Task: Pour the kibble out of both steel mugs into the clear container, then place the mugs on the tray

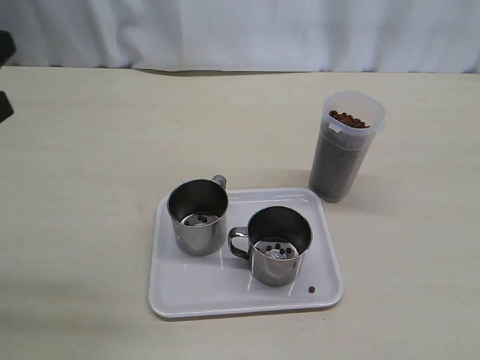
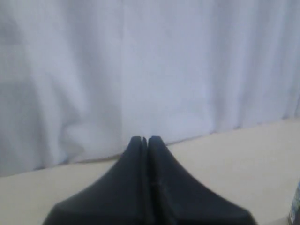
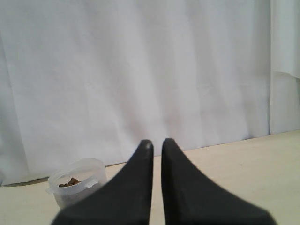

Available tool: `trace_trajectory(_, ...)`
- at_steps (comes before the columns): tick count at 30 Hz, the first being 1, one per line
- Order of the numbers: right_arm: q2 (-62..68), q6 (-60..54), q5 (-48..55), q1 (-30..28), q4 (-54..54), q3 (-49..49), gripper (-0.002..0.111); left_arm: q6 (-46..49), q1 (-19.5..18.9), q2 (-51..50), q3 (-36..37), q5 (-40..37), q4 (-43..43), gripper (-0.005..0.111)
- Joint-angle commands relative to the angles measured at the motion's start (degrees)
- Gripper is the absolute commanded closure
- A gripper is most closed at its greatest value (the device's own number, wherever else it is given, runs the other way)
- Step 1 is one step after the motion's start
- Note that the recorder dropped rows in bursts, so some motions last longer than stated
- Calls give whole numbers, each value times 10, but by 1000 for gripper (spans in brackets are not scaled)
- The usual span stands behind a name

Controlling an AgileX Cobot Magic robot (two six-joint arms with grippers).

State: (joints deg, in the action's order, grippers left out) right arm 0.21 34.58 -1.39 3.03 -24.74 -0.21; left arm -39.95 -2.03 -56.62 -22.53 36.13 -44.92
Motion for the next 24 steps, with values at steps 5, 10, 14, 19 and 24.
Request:
trace_trajectory(5,-2,-4,0,-4,1,2,103,84,-2,242,120,-84,171,107)
trace_trajectory(10,-2,-4,0,-4,1,2,103,84,-2,349,151,-166,203,107)
trace_trajectory(14,-2,-4,0,-4,1,2,103,84,-4,407,177,-196,204,107)
trace_trajectory(19,-2,-4,0,-4,1,2,103,81,-12,494,217,-224,209,107)
trace_trajectory(24,-2,-4,0,-4,1,2,103,83,-12,566,225,-282,216,107)
